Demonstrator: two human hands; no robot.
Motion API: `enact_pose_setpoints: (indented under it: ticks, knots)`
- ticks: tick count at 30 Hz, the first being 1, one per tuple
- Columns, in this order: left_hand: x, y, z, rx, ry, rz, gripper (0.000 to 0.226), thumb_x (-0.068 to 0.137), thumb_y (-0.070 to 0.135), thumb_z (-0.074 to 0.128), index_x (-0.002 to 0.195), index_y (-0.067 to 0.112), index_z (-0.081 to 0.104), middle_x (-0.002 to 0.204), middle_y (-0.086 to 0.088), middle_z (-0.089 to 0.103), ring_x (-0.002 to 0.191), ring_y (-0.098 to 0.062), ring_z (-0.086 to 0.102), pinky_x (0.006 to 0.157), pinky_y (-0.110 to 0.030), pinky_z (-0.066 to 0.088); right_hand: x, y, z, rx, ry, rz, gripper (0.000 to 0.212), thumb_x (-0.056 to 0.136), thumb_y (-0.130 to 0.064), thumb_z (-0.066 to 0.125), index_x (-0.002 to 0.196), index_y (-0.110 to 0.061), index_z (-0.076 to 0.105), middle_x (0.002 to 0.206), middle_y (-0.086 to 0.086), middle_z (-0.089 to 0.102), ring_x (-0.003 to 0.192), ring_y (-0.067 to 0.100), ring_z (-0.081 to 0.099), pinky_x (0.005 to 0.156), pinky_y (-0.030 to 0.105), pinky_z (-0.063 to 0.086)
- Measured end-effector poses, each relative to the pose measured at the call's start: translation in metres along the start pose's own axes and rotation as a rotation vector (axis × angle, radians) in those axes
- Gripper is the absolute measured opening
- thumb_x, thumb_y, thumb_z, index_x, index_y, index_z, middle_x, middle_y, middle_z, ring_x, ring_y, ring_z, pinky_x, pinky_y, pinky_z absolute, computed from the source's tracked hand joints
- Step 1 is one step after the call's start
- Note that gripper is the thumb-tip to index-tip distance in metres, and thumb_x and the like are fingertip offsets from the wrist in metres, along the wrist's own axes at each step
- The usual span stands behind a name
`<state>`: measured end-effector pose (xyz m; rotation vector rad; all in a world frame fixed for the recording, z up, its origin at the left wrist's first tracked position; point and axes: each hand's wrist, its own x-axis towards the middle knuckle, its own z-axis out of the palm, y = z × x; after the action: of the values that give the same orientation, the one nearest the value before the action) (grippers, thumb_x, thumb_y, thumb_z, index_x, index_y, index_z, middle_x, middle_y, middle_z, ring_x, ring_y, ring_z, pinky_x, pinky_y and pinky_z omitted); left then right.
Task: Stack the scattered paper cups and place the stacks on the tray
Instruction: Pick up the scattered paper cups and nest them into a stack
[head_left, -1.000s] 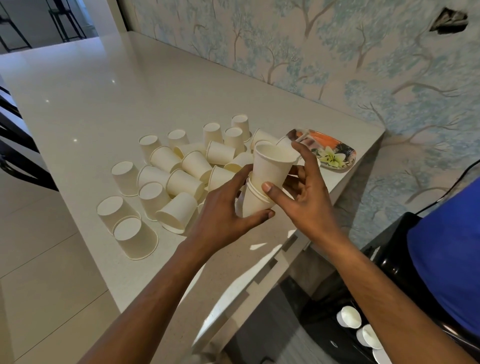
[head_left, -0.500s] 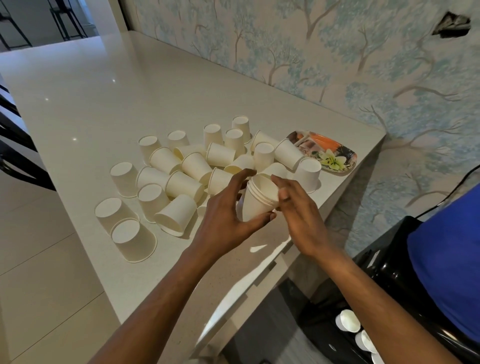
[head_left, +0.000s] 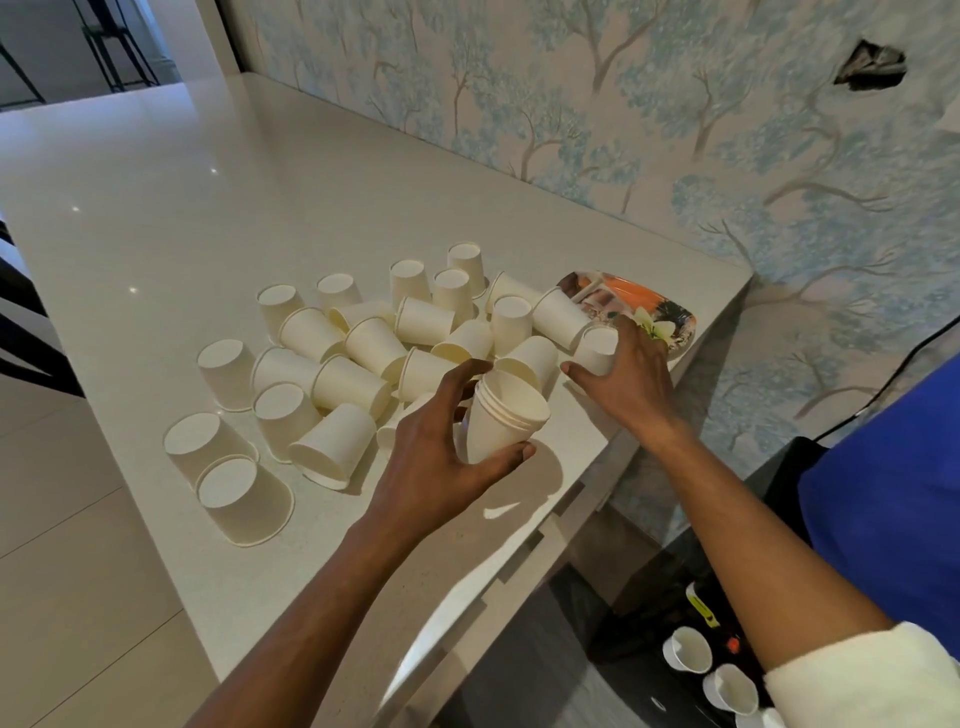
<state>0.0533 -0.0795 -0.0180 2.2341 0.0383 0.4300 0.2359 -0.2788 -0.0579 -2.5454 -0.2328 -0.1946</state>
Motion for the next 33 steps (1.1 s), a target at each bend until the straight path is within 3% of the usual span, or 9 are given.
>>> enact_pose_setpoints:
  ticks: [6, 8, 11, 16, 20, 23, 27, 30, 33]
  knots:
    - [0.001, -0.003, 0.002, -0.002, 0.003, 0.014, 0.094, 0.071, 0.066, 0.075, 0.148, 0.029, 0.036, 0.143, 0.005, 0.056, 0.124, -0.015, 0.058, 0.096, -0.034, 0.053, -0.007, 0.005, -0.004, 0.229, 0.126, -0.012, 0.075, 0.078, -0.039, 0.088, 0.139, -0.012, 0.052, 0.131, 0.008, 0.064, 0.122, 0.032, 0.059, 0.092, 0.04, 0.053]
    - [0.002, -0.004, 0.002, -0.007, 0.004, 0.007, 0.095, 0.07, 0.067, 0.073, 0.148, 0.03, 0.035, 0.143, 0.005, 0.056, 0.124, -0.014, 0.058, 0.096, -0.036, 0.055, -0.017, -0.002, -0.015, 0.395, 0.204, 0.002, 0.07, 0.078, -0.036, 0.088, 0.135, -0.014, 0.054, 0.128, 0.002, 0.065, 0.116, 0.024, 0.063, 0.094, 0.041, 0.056]
    - [0.004, -0.004, 0.004, -0.014, -0.013, 0.013, 0.095, 0.069, 0.069, 0.073, 0.149, 0.032, 0.035, 0.144, 0.006, 0.054, 0.125, -0.013, 0.056, 0.096, -0.04, 0.057, -0.036, -0.024, -0.033, 0.678, 0.295, 0.007, 0.058, 0.082, -0.035, 0.086, 0.129, -0.015, 0.059, 0.117, -0.015, 0.065, 0.105, 0.005, 0.066, 0.085, 0.03, 0.06]
    - [0.008, 0.002, 0.008, -0.004, -0.041, 0.051, 0.096, 0.07, 0.066, 0.076, 0.151, 0.032, 0.035, 0.146, 0.008, 0.053, 0.125, -0.009, 0.054, 0.095, -0.039, 0.058, -0.07, -0.068, -0.038, 1.024, 0.229, -0.021, 0.048, 0.081, -0.017, 0.086, 0.12, -0.01, 0.059, 0.121, -0.002, 0.064, 0.11, 0.006, 0.068, 0.08, 0.02, 0.058]
    - [0.012, 0.003, 0.007, 0.019, -0.028, 0.087, 0.1, 0.073, 0.063, 0.078, 0.154, 0.032, 0.03, 0.144, 0.006, 0.055, 0.119, 0.001, 0.05, 0.092, -0.034, 0.058, -0.088, -0.084, -0.032, 0.983, 0.139, -0.092, 0.06, 0.072, -0.034, 0.084, 0.119, -0.014, 0.052, 0.117, -0.008, 0.061, 0.104, -0.006, 0.066, 0.078, 0.018, 0.058]
    - [0.012, -0.001, 0.005, 0.029, -0.021, 0.088, 0.102, 0.073, 0.066, 0.076, 0.155, 0.033, 0.025, 0.145, 0.006, 0.055, 0.122, -0.005, 0.055, 0.093, -0.033, 0.058, -0.09, -0.085, -0.028, 0.932, 0.08, -0.136, 0.072, 0.072, -0.039, 0.084, 0.13, -0.025, 0.045, 0.126, -0.013, 0.058, 0.116, -0.002, 0.063, 0.09, 0.023, 0.06]
    - [0.011, -0.005, 0.002, 0.035, -0.005, 0.086, 0.103, 0.072, 0.062, 0.077, 0.156, 0.03, 0.026, 0.146, 0.002, 0.055, 0.125, -0.015, 0.057, 0.095, -0.033, 0.054, -0.088, -0.087, -0.028, 0.85, -0.007, -0.214, 0.091, 0.079, -0.046, 0.08, 0.153, -0.041, 0.029, 0.142, -0.025, 0.049, 0.128, 0.003, 0.058, 0.095, 0.022, 0.057]
    - [0.011, -0.005, 0.0, 0.0, 0.0, 0.07, 0.103, 0.071, 0.06, 0.077, 0.154, 0.032, 0.025, 0.147, 0.003, 0.054, 0.127, -0.015, 0.057, 0.096, -0.03, 0.052, -0.09, -0.089, -0.024, 0.831, -0.046, -0.237, 0.084, 0.08, -0.049, 0.077, 0.152, -0.038, 0.035, 0.139, -0.034, 0.047, 0.126, 0.0, 0.057, 0.096, 0.027, 0.059]
    - [0.01, -0.007, -0.001, -0.022, 0.01, 0.037, 0.104, 0.071, 0.059, 0.078, 0.155, 0.029, 0.026, 0.147, 0.002, 0.054, 0.124, -0.018, 0.059, 0.094, -0.039, 0.059, -0.095, -0.087, -0.014, 0.891, -0.079, -0.197, 0.071, 0.082, -0.046, 0.08, 0.141, -0.033, 0.042, 0.137, -0.024, 0.053, 0.127, 0.004, 0.058, 0.099, 0.04, 0.059]
